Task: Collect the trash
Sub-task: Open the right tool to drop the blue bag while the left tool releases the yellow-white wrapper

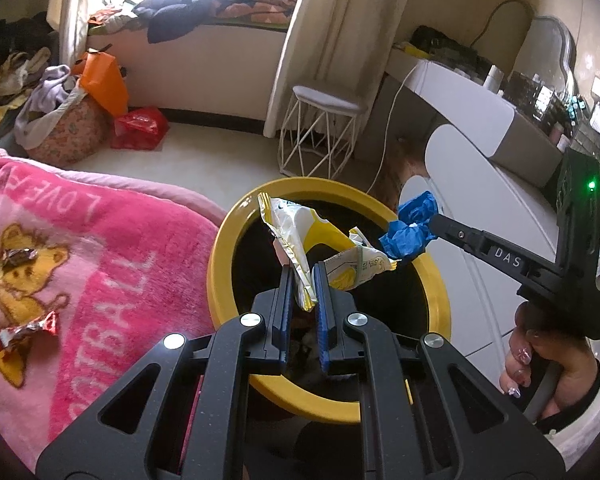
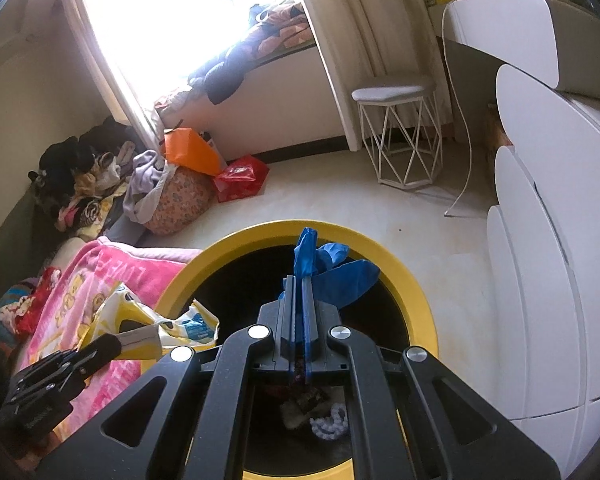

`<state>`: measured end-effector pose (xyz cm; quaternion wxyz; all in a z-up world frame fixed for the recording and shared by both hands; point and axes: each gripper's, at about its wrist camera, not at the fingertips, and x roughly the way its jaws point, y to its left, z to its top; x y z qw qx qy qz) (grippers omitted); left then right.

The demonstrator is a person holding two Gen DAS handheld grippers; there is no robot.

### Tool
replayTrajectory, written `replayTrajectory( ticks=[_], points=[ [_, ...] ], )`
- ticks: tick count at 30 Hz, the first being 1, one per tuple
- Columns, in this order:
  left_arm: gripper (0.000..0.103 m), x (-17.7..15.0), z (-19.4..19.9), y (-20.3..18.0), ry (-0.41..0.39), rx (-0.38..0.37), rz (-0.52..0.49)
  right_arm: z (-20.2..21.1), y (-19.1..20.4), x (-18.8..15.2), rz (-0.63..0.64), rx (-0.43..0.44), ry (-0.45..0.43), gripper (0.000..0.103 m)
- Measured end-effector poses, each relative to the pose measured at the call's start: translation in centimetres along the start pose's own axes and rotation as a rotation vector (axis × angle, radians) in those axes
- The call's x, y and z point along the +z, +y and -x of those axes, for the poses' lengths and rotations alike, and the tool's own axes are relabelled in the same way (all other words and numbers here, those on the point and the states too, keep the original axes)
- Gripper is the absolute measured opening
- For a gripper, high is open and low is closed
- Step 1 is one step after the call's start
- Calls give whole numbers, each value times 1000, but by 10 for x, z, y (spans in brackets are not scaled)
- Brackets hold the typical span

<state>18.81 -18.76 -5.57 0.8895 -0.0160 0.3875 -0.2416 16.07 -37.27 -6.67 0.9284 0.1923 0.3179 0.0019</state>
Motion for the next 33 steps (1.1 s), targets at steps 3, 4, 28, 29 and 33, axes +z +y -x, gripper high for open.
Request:
replayTrajectory(
  ticks=[3, 4, 28, 29, 33],
  points=[
    [7, 0, -5, -2, 12, 0, -2, -4, -2, 0, 0, 0, 13, 3],
    [7, 0, -7, -2, 18, 1, -2, -5, -3, -1, 1, 1, 18, 3],
    [71, 3, 10, 16, -51, -4, 89, 0, 7, -8, 11, 5, 33, 38],
    [73, 3, 15, 19, -63, -2, 97, 1, 9, -7, 17, 8, 30, 39],
    [80, 5, 28, 29, -105, 19, 118, 7, 21, -3, 43, 27, 14, 42]
  ],
)
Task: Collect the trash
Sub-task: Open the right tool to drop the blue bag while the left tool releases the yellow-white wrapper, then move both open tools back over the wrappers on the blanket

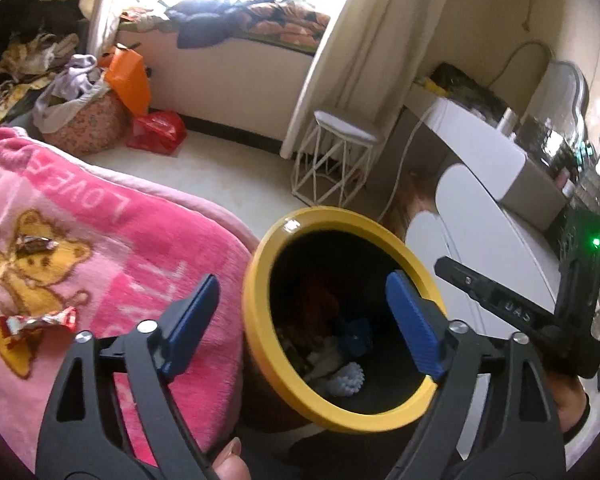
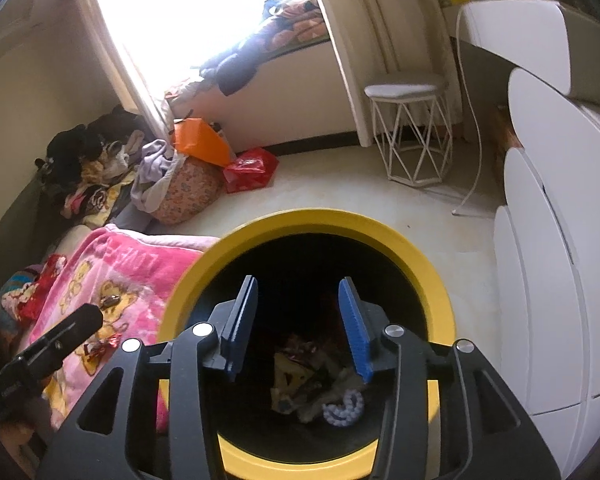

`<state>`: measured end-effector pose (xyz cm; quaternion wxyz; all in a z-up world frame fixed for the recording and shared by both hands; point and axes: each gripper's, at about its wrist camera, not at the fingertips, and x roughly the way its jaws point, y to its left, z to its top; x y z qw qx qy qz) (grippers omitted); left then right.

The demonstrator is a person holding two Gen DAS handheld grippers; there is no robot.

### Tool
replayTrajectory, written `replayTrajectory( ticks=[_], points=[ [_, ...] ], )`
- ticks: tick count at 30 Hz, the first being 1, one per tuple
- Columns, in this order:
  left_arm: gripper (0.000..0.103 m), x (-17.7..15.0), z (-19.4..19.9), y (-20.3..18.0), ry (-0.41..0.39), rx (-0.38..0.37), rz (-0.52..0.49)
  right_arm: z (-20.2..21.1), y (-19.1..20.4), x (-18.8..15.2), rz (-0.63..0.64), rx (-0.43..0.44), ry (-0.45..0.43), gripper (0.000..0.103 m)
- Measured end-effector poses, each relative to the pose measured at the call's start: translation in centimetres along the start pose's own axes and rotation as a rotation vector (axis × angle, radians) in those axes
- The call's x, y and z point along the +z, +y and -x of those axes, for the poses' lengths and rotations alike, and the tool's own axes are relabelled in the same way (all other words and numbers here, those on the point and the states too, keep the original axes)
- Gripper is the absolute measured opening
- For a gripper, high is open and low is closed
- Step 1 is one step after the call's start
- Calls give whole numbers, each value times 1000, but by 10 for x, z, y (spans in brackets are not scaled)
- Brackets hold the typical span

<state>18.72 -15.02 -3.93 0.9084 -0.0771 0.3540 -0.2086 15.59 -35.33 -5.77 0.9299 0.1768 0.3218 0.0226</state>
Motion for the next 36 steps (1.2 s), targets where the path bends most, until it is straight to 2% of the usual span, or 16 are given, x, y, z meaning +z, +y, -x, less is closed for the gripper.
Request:
replayTrajectory(
  ticks=[2, 4, 15, 24, 36],
  points=[
    [81, 2, 9, 6, -27, 18, 5, 4, 9, 1, 19, 14, -12, 44],
    [86, 5, 16, 11, -49, 40, 8, 6, 17, 3, 35, 32, -19, 46],
    [92, 17, 52, 50, -140, 138, 63, 6, 74, 0, 170, 130, -29, 57],
    [92, 18, 69, 84, -166, 195, 119, -8, 127, -11, 294, 206, 11, 59],
    [92, 19, 86, 149, -185, 296, 231, -37, 200, -35, 494, 293, 91, 59]
  ],
)
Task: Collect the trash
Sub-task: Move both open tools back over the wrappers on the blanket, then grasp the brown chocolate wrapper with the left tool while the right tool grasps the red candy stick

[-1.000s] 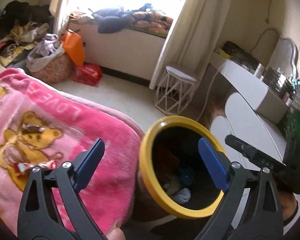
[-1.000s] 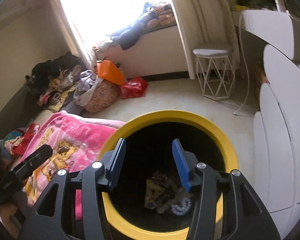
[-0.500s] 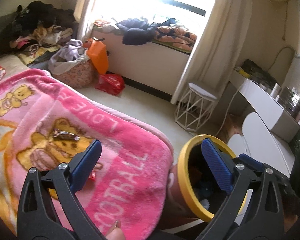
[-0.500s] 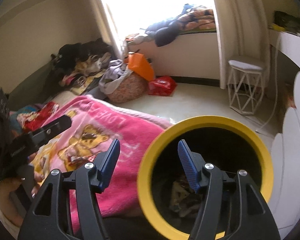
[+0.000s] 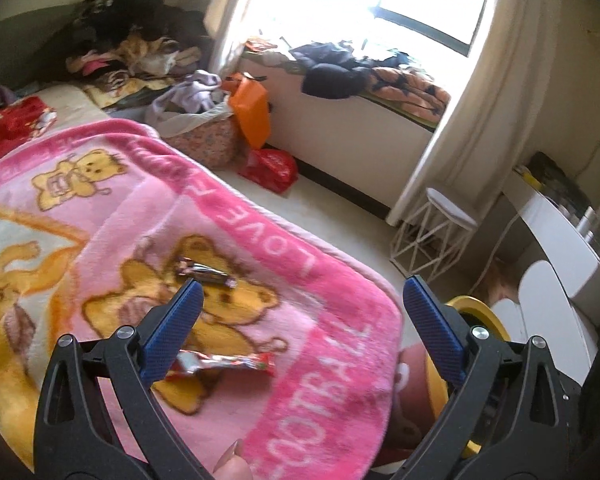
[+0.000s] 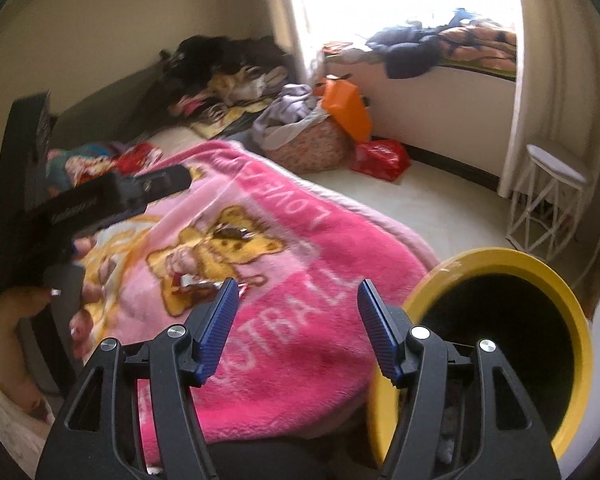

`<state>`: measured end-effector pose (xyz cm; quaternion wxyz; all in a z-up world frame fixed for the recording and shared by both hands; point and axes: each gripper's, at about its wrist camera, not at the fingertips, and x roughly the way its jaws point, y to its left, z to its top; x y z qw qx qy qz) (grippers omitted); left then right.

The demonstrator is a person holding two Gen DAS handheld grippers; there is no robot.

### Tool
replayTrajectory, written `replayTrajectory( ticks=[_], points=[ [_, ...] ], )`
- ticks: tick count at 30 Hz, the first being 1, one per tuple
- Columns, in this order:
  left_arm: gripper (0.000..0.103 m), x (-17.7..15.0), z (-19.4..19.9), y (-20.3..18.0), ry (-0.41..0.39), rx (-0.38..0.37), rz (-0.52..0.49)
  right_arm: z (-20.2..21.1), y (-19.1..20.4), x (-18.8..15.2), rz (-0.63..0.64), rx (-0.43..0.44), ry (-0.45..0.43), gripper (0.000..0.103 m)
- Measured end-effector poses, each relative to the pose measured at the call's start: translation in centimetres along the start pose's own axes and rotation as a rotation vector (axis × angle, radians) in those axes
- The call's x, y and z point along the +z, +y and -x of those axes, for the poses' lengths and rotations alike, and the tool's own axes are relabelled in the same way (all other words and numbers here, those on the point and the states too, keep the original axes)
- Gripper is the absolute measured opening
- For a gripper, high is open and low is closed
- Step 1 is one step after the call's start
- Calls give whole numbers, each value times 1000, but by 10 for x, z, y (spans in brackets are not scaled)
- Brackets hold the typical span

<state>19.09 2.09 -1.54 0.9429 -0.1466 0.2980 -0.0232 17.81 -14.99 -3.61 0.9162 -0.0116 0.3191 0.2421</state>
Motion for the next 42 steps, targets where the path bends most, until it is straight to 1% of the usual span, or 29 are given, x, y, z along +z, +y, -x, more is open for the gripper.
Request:
replayTrajectory(
  ticks=[6, 11, 14, 17, 18, 21, 25, 28, 31, 33, 34, 35, 36, 38, 39, 40, 41, 42],
  points=[
    [92, 6, -6, 38, 10, 69, 51, -33, 30, 7, 112, 63, 58, 59],
    [92, 8, -18, 65, 36, 113, 79, -61, 49, 6, 189, 92, 108, 59],
    [92, 9, -31, 80, 63, 128, 99, -78, 61, 5, 250, 111, 139, 59],
    [92, 11, -47, 92, 96, 129, 122, -97, 72, 1, 317, 122, 177, 58],
    [90, 10, -51, 94, 105, 128, 126, -105, 76, 0, 342, 124, 192, 57],
    [81, 10, -71, 103, 148, 117, 139, -124, 81, -6, 389, 114, 230, 55],
    [74, 9, -96, 113, 208, 94, 162, -149, 87, -12, 437, 88, 271, 54],
    [73, 6, -113, 119, 251, 85, 181, -164, 87, -14, 459, 76, 289, 52],
    [73, 4, -131, 126, 289, 81, 193, -175, 86, -16, 474, 77, 308, 45],
    [73, 1, -142, 131, 310, 74, 225, -180, 85, -17, 476, 89, 314, 29],
    [72, -1, -145, 133, 312, 75, 236, -181, 85, -18, 475, 106, 320, 23],
    [70, -2, -147, 136, 308, 69, 249, -182, 85, -19, 475, 114, 321, 22],
    [64, -2, -148, 136, 304, 66, 257, -181, 85, -20, 477, 116, 318, 21],
    [61, -1, -150, 137, 297, 68, 267, -179, 86, -22, 479, 122, 319, 21],
    [58, -1, -150, 138, 297, 70, 267, -177, 85, -23, 472, 125, 317, 21],
    [51, -1, -151, 138, 298, 73, 265, -176, 84, -24, 466, 126, 317, 21],
    [48, -1, -151, 138, 302, 77, 262, -174, 83, -25, 459, 125, 319, 20],
    [42, -1, -152, 139, 305, 81, 262, -172, 83, -25, 456, 123, 322, 20]
  ],
)
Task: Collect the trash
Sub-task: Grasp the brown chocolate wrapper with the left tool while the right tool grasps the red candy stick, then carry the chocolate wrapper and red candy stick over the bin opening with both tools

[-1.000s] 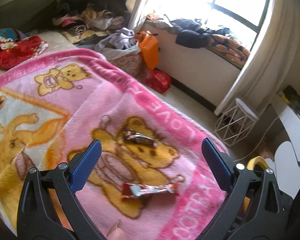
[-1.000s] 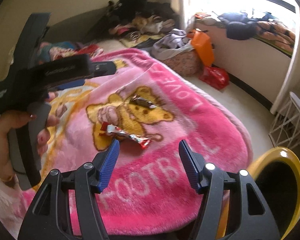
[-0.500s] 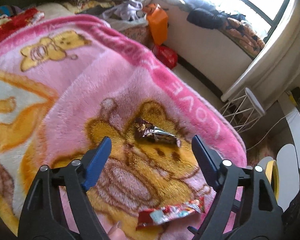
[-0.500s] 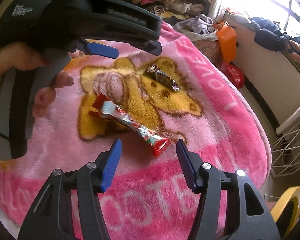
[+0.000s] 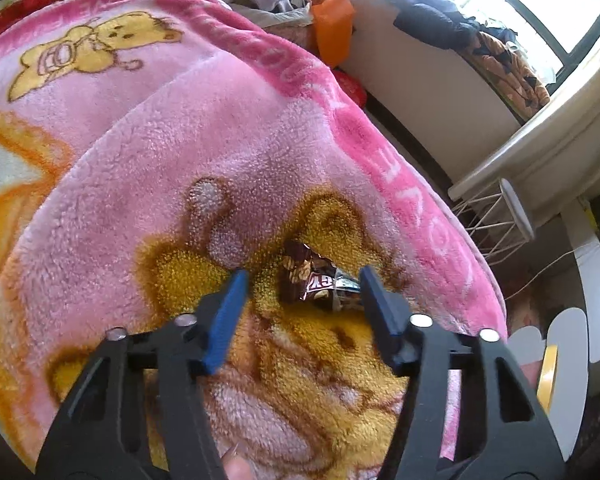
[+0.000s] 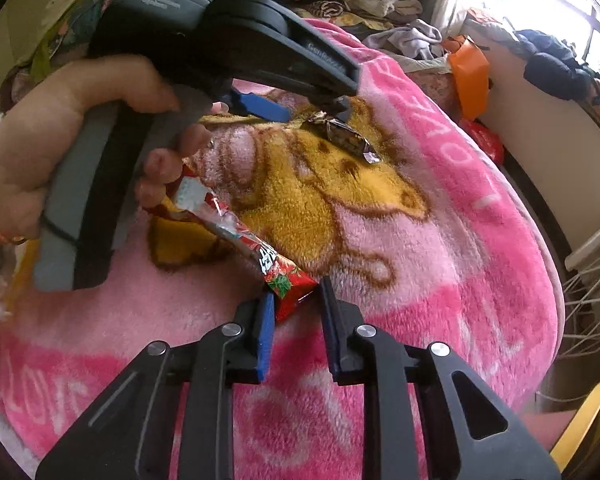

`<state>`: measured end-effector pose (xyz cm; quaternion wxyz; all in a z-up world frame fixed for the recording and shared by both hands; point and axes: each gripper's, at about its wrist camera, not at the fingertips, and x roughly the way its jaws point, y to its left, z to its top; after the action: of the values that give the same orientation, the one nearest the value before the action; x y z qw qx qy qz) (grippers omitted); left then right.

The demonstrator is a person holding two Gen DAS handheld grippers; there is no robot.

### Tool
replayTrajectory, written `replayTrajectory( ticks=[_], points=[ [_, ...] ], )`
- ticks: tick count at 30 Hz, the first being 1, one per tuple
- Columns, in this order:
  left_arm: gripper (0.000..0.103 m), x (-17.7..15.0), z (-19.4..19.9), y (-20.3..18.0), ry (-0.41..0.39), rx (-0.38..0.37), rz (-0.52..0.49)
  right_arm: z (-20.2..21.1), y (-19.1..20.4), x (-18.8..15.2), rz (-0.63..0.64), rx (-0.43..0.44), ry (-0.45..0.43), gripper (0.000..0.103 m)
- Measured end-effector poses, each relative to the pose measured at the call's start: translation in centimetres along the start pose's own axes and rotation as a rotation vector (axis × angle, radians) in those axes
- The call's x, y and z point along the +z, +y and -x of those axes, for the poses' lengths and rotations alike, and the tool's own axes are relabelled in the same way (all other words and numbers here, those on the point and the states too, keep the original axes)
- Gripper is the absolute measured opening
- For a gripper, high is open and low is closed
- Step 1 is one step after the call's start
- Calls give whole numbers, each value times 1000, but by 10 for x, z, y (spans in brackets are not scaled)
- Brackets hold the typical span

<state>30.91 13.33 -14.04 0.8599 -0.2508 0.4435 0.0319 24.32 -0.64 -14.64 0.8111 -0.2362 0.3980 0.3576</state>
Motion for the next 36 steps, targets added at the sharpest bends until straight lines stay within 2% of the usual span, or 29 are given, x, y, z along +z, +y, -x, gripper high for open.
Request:
replayTrajectory(
  ticks=[4, 14, 22, 36],
  points=[
    [25, 0, 1, 1, 3, -12, 17, 10, -4, -7, -42, -11, 5, 20],
    [11, -7, 0, -24, 12, -40, -44, 51, -30, -41, -250, -44, -24, 20],
    [9, -26, 30, -43, -31, -69, -110, 91, -47, -55, -351, -72, -107, 20],
    [9, -48, 78, -108, -106, -140, -238, 148, -74, -79, -472, -132, -217, 20]
  ],
)
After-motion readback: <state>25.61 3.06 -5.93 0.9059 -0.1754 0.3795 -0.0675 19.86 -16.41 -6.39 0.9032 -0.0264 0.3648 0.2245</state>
